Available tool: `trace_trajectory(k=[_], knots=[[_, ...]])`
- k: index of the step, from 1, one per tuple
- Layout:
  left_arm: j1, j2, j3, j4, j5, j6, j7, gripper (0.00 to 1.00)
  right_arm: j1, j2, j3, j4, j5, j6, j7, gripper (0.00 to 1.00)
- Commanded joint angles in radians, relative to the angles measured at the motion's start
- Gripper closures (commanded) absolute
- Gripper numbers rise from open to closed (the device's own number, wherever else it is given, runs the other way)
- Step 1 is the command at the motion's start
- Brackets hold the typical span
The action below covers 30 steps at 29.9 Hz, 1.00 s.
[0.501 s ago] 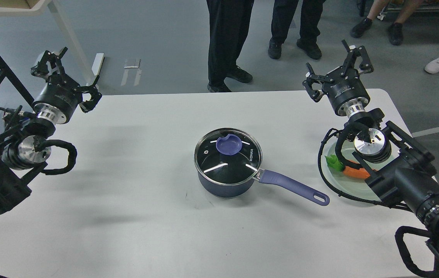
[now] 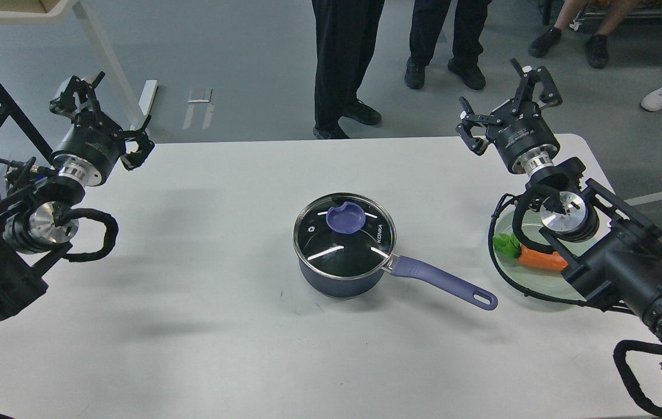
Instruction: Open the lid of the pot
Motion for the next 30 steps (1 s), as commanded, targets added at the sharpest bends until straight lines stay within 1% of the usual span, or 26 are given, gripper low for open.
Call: trace_trajectory(k=[1, 2, 4, 7, 14, 17, 24, 27, 30], knots=[[-0.004, 0.002, 0.003, 0.001, 0.003, -0.003, 0.021, 0.01, 0.044, -0.092, -0.141, 0.065, -0.003, -0.002, -0.001, 0.00], [-0.004, 0.002, 0.003, 0.001, 0.003, -0.008, 0.033, 0.01, 0.056, -0.116, -0.181, 0.086, -0.013, -0.004, 0.001, 0.00], [-0.004, 0.004, 0.003, 0.001, 0.003, -0.013, 0.042, 0.01, 0.091, -0.172, -0.258, 0.129, -0.016, -0.016, -0.001, 0.00], [-0.004, 0.004, 0.003, 0.001, 0.003, -0.011, 0.042, 0.01, 0.150, -0.247, -0.370, 0.204, -0.073, -0.044, -0.001, 0.00], [-0.004, 0.004, 0.004, 0.000, 0.003, -0.013, 0.042, 0.01, 0.327, -0.411, -0.637, 0.433, -0.355, -0.088, -0.001, 0.00], [-0.006, 0.016, 0.004, -0.008, 0.003, -0.014, 0.036, 0.01, 0.422, -0.460, -0.773, 0.514, -0.444, -0.090, -0.001, 0.00], [-0.004, 0.035, 0.004, -0.027, 0.003, -0.014, 0.030, 0.01, 0.677, -0.473, -1.065, 0.672, -0.735, -0.090, -0.001, 0.00], [-0.006, 0.039, 0.000, -0.027, 0.003, -0.016, 0.030, 0.01, 0.771, -0.460, -1.189, 0.724, -0.881, -0.091, -0.002, 0.00], [-0.006, 0.051, -0.002, -0.027, 0.003, -0.019, 0.030, 0.01, 0.829, -0.424, -1.288, 0.757, -0.975, -0.091, -0.002, 0.00]])
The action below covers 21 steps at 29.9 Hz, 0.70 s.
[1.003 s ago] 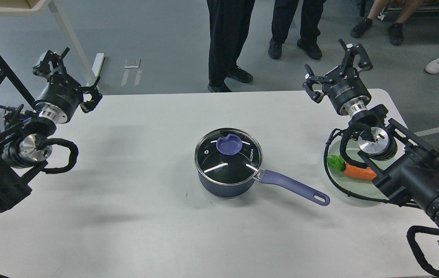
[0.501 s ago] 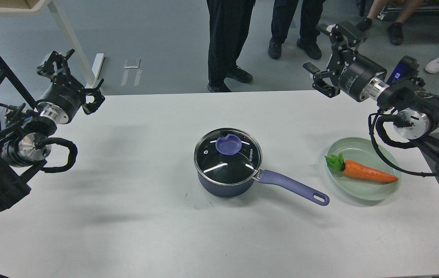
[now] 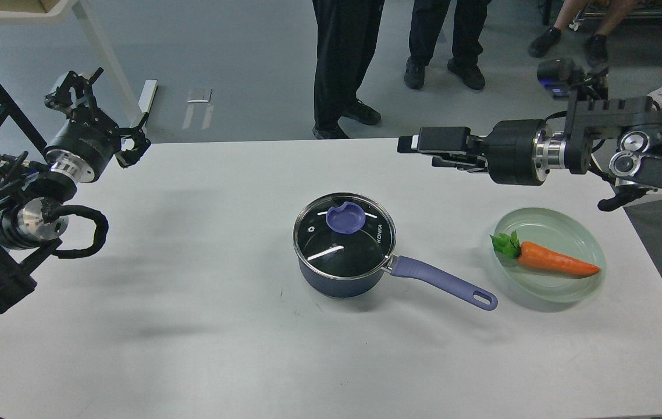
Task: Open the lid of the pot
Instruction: 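Reach the right gripper toward the purple saucepan handle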
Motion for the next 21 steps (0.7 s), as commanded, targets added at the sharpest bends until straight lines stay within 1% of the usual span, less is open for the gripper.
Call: trace_trajectory(k=[1, 9, 13, 16, 19, 21], knots=[[0.001, 0.011, -0.003, 0.000, 0.000, -0.008, 0.000, 0.01, 0.066, 0.034, -0.111, 0.038, -0.114, 0.000, 0.000, 0.01], [0.001, 0.016, -0.003, 0.000, 0.000, -0.019, 0.000, 0.01, 0.080, 0.109, -0.230, 0.107, -0.367, -0.008, 0.001, 0.02], [0.001, 0.019, -0.003, 0.000, 0.000, -0.020, 0.000, 0.01, 0.077, 0.172, -0.324, 0.096, -0.476, -0.054, 0.001, 0.03], [0.000, 0.019, -0.003, 0.000, 0.000, -0.027, 0.000, 0.01, 0.077, 0.207, -0.362, 0.090, -0.498, -0.078, 0.006, 0.05], [0.001, 0.025, -0.001, 0.000, 0.000, -0.027, 0.000, 0.01, 0.080, 0.226, -0.364, 0.090, -0.502, -0.078, 0.004, 0.11], [0.001, 0.031, 0.001, 0.000, 0.000, -0.027, 0.000, 0.01, 0.080, 0.237, -0.365, 0.090, -0.515, -0.080, 0.001, 0.19]])
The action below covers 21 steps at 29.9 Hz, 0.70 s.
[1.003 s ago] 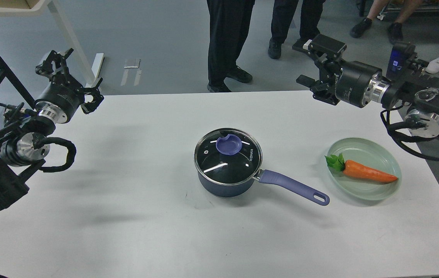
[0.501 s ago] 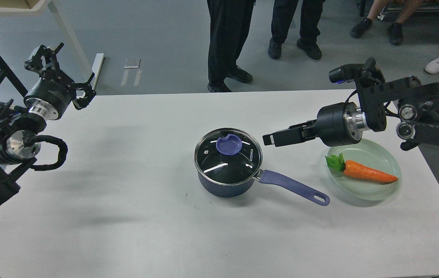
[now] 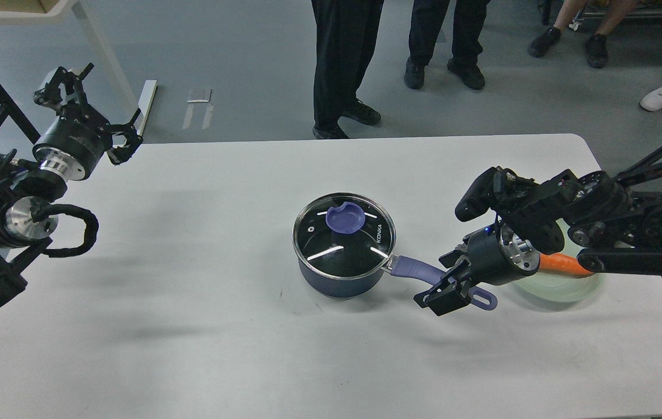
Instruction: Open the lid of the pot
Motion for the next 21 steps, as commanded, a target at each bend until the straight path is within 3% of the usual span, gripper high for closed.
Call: trace_trajectory(k=[1, 8, 16, 21], knots=[[0.000, 0.008, 0.004, 0.000, 0.000, 0.000, 0.000, 0.01, 0.002, 0.017, -0.004, 0.000, -0.022, -0.002, -0.007, 0.24], [-0.001, 0.008, 0.006, -0.003, 0.006, -0.013, 0.006, 0.01, 0.002, 0.025, -0.008, 0.000, -0.055, -0.002, -0.051, 0.44], [-0.020, 0.008, 0.006, -0.032, 0.101, -0.008, 0.012, 0.01, 0.005, 0.034, -0.008, 0.000, -0.059, 0.001, -0.062, 0.62], [-0.023, 0.008, 0.006, -0.078, 0.193, -0.002, 0.012, 0.01, 0.013, 0.037, -0.008, 0.000, -0.059, 0.003, -0.074, 0.65]])
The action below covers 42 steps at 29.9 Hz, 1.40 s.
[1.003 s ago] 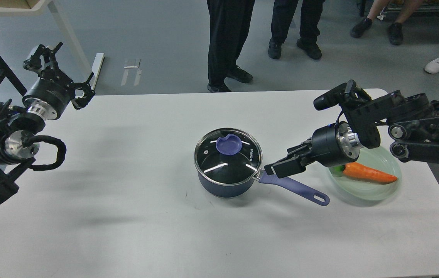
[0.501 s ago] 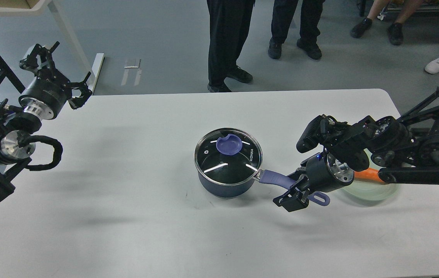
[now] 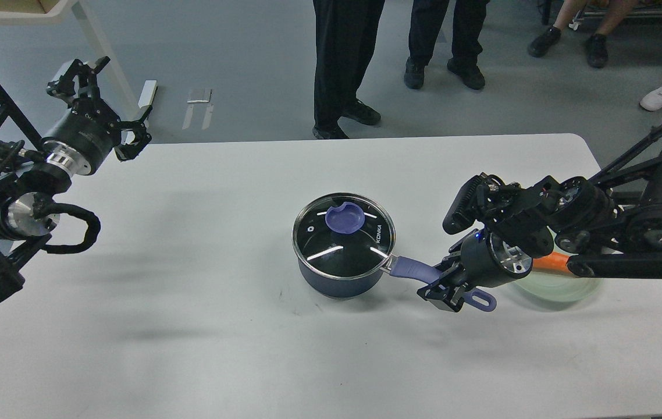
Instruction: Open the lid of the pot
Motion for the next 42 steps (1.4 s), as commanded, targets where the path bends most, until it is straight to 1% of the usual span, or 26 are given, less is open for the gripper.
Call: trace_trajectory(k=[1, 4, 8, 12, 17, 22, 27, 33, 38, 40, 42], knots=[[-0.002, 0.001, 0.000, -0.042, 0.080, 0.006, 0.000, 0.01, 0.006, 0.001, 0.000, 0.000, 0.000, 0.003, -0.004, 0.68], [-0.002, 0.001, -0.002, -0.092, 0.172, 0.009, -0.003, 0.01, 0.014, 0.001, -0.001, 0.002, 0.000, 0.005, -0.008, 0.72], [-0.014, 0.001, -0.002, -0.153, 0.322, 0.015, -0.004, 0.01, 0.017, 0.003, -0.001, 0.002, 0.000, 0.006, -0.007, 0.73], [-0.020, 0.002, -0.006, -0.243, 0.542, 0.068, -0.012, 0.01, 0.017, 0.009, -0.001, 0.002, 0.001, 0.006, -0.007, 0.75], [-0.048, 0.011, -0.006, -0.360, 0.824, 0.107, -0.017, 0.01, 0.018, 0.009, -0.001, 0.002, 0.003, 0.006, -0.008, 0.75], [-0.088, 0.004, 0.001, -0.458, 1.127, 0.177, -0.024, 0.01, 0.021, 0.009, 0.000, 0.002, 0.003, 0.008, -0.008, 0.75], [-0.089, -0.012, 0.003, -0.539, 1.450, 0.194, -0.023, 0.01, 0.023, 0.009, 0.000, 0.002, 0.006, 0.008, -0.008, 0.75], [-0.102, -0.039, 0.055, -0.550, 1.738, 0.240, -0.021, 0.02, 0.024, 0.009, 0.000, 0.002, 0.006, 0.008, -0.008, 0.75], [-0.135, -0.056, 0.213, -0.540, 1.952, 0.335, -0.018, 0.03, 0.024, 0.012, 0.000, 0.002, 0.006, 0.009, -0.008, 0.75], [-0.148, -0.070, 0.273, -0.529, 1.999, 0.378, -0.017, 0.03, 0.024, 0.017, 0.000, 0.002, 0.006, 0.009, -0.008, 0.75], [-0.148, -0.076, 0.297, -0.509, 2.007, 0.397, -0.014, 0.03, 0.024, 0.018, 0.000, 0.002, 0.006, 0.009, -0.008, 0.75]])
